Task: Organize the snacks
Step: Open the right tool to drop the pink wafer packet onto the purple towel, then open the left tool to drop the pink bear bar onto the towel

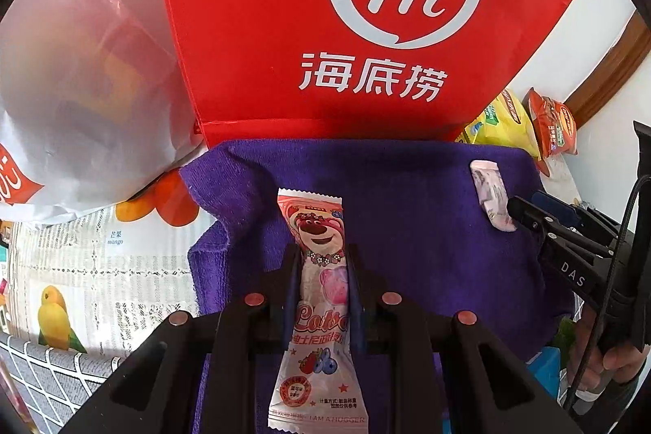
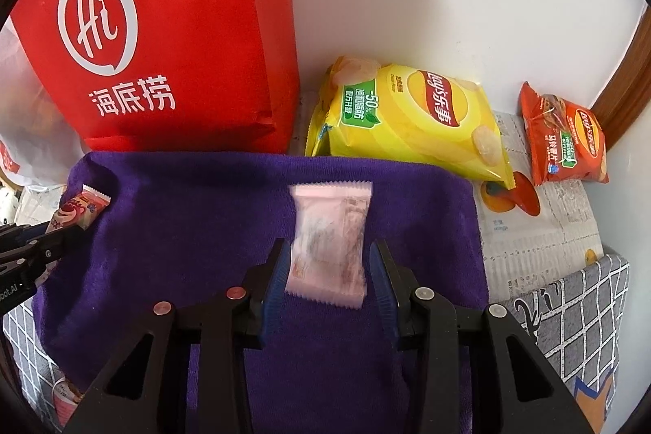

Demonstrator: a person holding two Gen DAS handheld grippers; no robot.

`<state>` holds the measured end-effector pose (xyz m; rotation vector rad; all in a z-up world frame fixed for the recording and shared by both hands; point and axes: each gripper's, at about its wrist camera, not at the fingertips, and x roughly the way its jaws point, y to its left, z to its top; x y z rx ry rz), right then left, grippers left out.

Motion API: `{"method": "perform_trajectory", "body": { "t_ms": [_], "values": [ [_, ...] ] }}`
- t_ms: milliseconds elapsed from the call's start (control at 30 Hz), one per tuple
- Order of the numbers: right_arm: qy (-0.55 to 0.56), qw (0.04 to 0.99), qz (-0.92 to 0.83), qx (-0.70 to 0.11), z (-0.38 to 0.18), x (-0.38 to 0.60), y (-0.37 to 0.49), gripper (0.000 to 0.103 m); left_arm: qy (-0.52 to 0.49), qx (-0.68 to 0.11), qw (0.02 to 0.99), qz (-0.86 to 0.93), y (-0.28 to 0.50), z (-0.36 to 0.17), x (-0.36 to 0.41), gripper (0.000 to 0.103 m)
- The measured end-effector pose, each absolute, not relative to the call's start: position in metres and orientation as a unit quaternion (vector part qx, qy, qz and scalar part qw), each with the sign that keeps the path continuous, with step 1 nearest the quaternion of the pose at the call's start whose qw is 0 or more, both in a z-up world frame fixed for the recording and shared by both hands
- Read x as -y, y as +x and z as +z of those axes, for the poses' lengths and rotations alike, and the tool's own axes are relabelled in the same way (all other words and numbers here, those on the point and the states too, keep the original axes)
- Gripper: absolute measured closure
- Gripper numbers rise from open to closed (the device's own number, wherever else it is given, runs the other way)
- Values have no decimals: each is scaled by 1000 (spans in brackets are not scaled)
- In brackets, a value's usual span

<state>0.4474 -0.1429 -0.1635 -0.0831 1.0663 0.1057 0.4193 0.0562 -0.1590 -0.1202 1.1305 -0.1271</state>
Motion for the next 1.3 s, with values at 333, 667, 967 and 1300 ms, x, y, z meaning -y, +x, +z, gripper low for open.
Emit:
{"method": "perform_trajectory", "body": {
  "t_ms": [333, 667, 967, 1300],
  "values": [
    [-40, 865, 67, -496, -152, 136, 441, 60, -56, -537, 839, -63, 419, -159, -56, 82],
    [-39, 880, 84, -466, -128, 127, 430, 52, -58, -536, 840, -66, 418, -155, -59, 81],
    [-40, 880, 85, -465, -127, 126, 430, 52, -57, -541, 836, -69, 419, -155, -58, 80],
    [-23, 885, 93, -455, -117, 127, 425, 52, -73, -520, 844, -105, 410, -132, -56, 55]
  ]
}}
